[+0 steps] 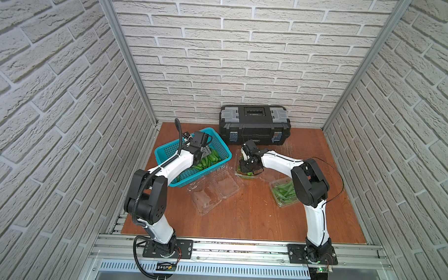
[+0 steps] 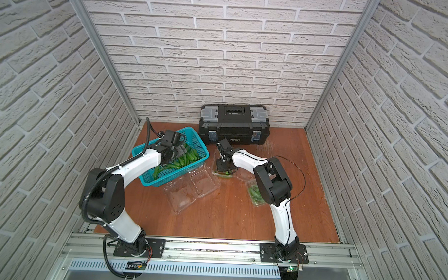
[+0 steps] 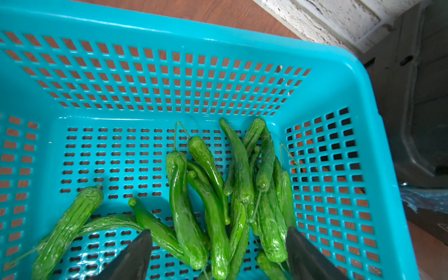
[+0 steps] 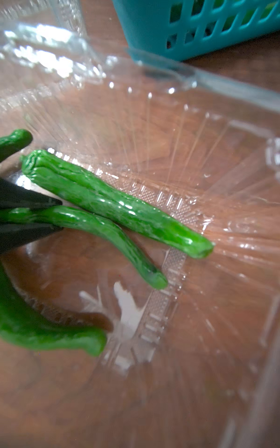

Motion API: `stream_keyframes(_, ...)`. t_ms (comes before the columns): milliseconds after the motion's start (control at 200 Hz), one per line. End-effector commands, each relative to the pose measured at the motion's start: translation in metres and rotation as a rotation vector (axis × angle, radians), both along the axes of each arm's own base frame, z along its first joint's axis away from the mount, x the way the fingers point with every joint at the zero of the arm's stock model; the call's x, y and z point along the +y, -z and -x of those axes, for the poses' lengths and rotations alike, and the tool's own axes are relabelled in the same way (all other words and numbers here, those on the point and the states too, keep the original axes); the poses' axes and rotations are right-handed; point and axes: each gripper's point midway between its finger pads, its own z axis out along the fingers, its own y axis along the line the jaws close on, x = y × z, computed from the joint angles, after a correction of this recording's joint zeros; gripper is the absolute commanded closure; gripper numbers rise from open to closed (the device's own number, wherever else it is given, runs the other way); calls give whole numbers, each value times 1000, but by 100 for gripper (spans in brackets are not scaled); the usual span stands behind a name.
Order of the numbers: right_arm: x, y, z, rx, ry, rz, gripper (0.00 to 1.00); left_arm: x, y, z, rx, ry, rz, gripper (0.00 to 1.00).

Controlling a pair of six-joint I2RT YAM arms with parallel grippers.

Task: Take small green peppers out of containers
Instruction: Pick up the green pepper from the packing box, then place the green pepper in the basket, then pick up the green pepper from the packing box.

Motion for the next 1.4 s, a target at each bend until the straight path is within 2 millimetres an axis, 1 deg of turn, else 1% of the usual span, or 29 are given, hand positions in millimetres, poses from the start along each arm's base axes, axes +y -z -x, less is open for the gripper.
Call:
stream_keyframes(0, 4, -68, -3, -131, -16, -64, 96, 0, -9, -9, -44, -10, -1, 14)
stream_keyframes(120, 21, -116, -5, -221, -77, -160, 95, 6, -9, -6, -47, -36, -16, 12)
stream_keyframes(160, 28, -128, -6, -242, -103, -192, 95, 9, -10, -5, -51, -47, -19, 12)
stream_keyframes(225, 46, -144, -8, -262, -161, -262, 95, 12, -11, -2, -56, -62, -26, 12)
stream_keyframes(280, 63, -154, -11, -267, -209, -330, 95, 15, -13, 0, -61, -72, -32, 12)
stream_keyframes(350, 89, -160, -15, -247, -266, -427, 94, 18, -15, 2, -65, -80, -41, 12)
stream_keyframes(375, 96, -168, -17, -250, -279, -464, 94, 19, -15, 3, -66, -82, -43, 11)
stream_keyframes(380, 99, -163, -18, -238, -282, -469, 94, 19, -15, 3, -66, -83, -43, 12)
stream_keyframes(395, 105, -160, -20, -226, -287, -488, 94, 20, -16, 3, -67, -86, -46, 12)
stream_keyframes(445, 121, -164, -24, -203, -307, -565, 94, 21, -17, 5, -67, -87, -50, 12)
stream_keyframes(490, 136, -168, -26, -186, -325, -635, 89, 22, -18, 6, -68, -87, -54, 12)
stream_keyframes(535, 146, -170, -29, -168, -332, -691, 78, 21, -19, 6, -72, -83, -56, 12)
stream_keyframes(575, 148, -171, -33, -163, -312, -711, 69, 19, -21, 6, -78, -68, -55, 11)
stream_keyframes(635, 147, -173, -37, -176, -285, -714, 64, 11, -25, 3, -94, -28, -52, 11)
stream_keyframes(715, 133, -173, -40, -211, -247, -677, 64, -6, -33, -5, -125, 58, -55, 11)
stream_keyframes(790, 112, -170, -43, -237, -190, -643, 64, -33, -44, -14, -170, 186, -57, 13)
stream_keyframes(840, 93, -168, -44, -252, -135, -629, 65, -58, -52, -20, -201, 295, -61, 14)
stream_keyframes(860, 86, -162, -46, -249, -107, -622, 66, -69, -55, -22, -213, 341, -64, 14)
stream_keyframes(865, 83, -167, -45, -259, -103, -626, 66, -72, -57, -22, -217, 353, -64, 14)
stream_keyframes(875, 78, -170, -45, -267, -91, -629, 65, -77, -58, -23, -222, 378, -64, 14)
stream_keyframes(905, 64, -168, -45, -273, -50, -623, 66, -96, -62, -25, -237, 454, -67, 14)
stream_keyframes(960, 39, -164, -45, -286, 28, -617, 66, -129, -67, -25, -254, 587, -79, 14)
stream_keyframes(1010, 15, -159, -44, -301, 99, -598, 67, -161, -68, -21, -256, 721, -76, 14)
stream_keyframes(1120, -35, -151, -38, -340, 252, -513, 68, -216, -54, -9, -201, 946, -68, 13)
stream_keyframes(1150, -47, -149, -36, -349, 284, -482, 68, -226, -49, -6, -178, 987, -62, 13)
stream_keyframes(1210, -66, -148, -31, -362, 329, -426, 69, -244, -32, 1, -105, 1057, -53, 15)
stream_keyframes(1260, -78, -147, -28, -367, 354, -388, 69, -252, -19, 4, -41, 1084, -74, 16)
stream_keyframes(1290, -83, -147, -27, -370, 358, -374, 70, -252, -8, 5, 5, 1087, -104, 17)
stream_keyframes(1395, -93, -145, -23, -367, 372, -356, 70, -253, 19, 6, 137, 1105, -207, 22)
